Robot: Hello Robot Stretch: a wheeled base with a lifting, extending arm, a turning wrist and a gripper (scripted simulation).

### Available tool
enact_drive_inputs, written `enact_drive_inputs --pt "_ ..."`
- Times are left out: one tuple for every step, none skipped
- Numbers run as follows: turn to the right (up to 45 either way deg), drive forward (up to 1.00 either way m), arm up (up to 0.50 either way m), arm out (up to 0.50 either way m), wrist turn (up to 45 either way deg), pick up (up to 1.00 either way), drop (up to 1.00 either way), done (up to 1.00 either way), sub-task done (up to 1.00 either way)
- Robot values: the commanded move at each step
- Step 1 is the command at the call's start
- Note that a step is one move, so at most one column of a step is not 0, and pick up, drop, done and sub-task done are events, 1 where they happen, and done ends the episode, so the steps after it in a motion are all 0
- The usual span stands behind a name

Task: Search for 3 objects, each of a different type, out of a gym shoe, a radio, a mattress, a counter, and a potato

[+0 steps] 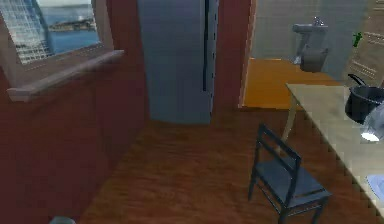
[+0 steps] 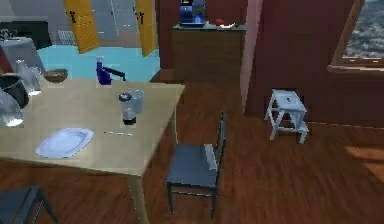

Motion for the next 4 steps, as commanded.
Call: enact_drive_inputs --pt "0.0 1.0 0.0 0.0 0.0 0.0 0.0 0.0 0.0" --pt "0.0 0.25 0.0 0.0 0.0 0.0 0.0 0.0 0.0" --pt "-45.0 0.0 0.0 0.0 0.0 0.0 0.0 0.0 0.0" --pt "-45.0 0.0 0.0 0.0 0.0 0.0 0.0 0.0 0.0"
